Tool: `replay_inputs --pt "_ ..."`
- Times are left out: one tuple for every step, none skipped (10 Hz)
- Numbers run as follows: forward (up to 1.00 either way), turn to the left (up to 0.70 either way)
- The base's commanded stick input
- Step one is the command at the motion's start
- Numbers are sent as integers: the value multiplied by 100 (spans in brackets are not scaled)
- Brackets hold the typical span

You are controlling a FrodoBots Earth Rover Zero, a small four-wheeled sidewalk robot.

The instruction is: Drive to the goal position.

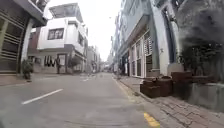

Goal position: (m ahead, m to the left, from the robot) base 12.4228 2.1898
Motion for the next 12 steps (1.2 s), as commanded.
replay_inputs --pt "49 0" --pt "49 0" --pt "49 0" --pt "49 0" --pt "49 0" --pt "49 0" --pt "49 0" --pt "49 0" --pt "49 0" --pt "49 0" --pt "49 0" --pt "49 0"
